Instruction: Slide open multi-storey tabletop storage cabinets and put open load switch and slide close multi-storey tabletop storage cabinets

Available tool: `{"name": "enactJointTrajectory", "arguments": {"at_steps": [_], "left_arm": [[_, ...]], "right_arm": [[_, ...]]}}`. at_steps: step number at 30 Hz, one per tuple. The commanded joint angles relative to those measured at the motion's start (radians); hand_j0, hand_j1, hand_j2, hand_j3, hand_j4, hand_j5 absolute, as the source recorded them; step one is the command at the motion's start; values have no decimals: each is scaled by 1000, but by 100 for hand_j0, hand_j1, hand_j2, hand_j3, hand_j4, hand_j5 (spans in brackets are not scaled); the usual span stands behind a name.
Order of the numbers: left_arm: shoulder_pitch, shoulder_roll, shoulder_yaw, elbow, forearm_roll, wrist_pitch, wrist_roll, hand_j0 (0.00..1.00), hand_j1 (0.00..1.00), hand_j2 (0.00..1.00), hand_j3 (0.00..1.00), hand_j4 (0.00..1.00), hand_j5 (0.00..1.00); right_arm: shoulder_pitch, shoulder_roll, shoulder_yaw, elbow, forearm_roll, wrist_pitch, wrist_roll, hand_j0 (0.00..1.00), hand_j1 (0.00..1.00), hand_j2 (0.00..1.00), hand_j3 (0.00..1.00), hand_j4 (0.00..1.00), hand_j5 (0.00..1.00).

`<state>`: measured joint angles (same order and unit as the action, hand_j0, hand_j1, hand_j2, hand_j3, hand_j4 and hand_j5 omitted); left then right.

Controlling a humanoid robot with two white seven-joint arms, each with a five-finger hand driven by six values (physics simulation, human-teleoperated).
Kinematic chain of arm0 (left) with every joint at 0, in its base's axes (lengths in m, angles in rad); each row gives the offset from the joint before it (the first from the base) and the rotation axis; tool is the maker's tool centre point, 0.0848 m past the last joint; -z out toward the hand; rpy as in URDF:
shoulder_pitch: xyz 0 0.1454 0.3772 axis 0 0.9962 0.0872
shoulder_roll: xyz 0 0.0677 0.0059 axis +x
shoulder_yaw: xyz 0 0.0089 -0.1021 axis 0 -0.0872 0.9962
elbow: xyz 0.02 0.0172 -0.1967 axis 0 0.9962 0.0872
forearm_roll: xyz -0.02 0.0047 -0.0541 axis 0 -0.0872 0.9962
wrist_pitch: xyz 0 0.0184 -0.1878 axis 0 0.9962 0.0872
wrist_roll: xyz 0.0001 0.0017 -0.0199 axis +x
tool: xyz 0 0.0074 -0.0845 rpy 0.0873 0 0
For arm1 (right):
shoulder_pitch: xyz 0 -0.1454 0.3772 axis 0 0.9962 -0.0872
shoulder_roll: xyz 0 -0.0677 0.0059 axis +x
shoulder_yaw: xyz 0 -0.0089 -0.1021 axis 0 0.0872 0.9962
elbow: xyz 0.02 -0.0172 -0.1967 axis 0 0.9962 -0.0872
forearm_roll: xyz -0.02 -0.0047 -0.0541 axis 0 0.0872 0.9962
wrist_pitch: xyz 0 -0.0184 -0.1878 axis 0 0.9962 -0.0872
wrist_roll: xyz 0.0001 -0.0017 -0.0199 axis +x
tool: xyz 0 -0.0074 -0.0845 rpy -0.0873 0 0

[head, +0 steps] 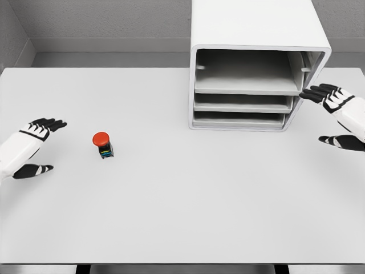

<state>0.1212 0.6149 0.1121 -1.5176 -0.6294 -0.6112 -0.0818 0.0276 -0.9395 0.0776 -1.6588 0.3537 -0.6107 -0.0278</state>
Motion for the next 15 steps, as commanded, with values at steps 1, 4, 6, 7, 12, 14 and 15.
{"name": "enactJointTrajectory", "arguments": {"at_steps": [1, 4, 6, 7, 12, 14, 15], "left_arm": [[0, 0, -2, 5, 5, 0, -6, 100, 100, 100, 100, 100, 100], [0, 0, 0, 7, 5, 0, -21, 100, 100, 100, 100, 100, 100], [0, 0, 0, 7, 5, 0, -24, 100, 100, 100, 100, 100, 100], [0, -1, -3, 5, 5, 0, -26, 100, 100, 100, 100, 100, 100], [-69, -30, 6, -6, 8, 0, -248, 100, 100, 100, 100, 100, 100], [-97, -63, 34, -39, 10, 0, -358, 100, 100, 100, 100, 100, 100], [-104, -75, 44, -58, 11, 0, -394, 100, 100, 100, 100, 100, 100]], "right_arm": [[0, -1, -1, -25, -1, 0, 0, 100, 100, 100, 100, 100, 100], [2, -1, -1, -30, 11, 0, 2, 100, 100, 100, 100, 100, 100], [6, -1, -1, -39, 11, 0, 6, 100, 100, 100, 100, 100, 100], [6, -2, -1, -42, 11, 0, 6, 100, 100, 100, 100, 100, 100], [6, -7, -2, -67, 19, 0, 109, 90, 90, 90, 90, 90, 90], [-5, -5, -1, -67, 19, 0, 146, 79, 79, 79, 79, 79, 79], [-8, -1, -2, -67, 19, 0, 161, 79, 79, 79, 79, 79, 79]]}}
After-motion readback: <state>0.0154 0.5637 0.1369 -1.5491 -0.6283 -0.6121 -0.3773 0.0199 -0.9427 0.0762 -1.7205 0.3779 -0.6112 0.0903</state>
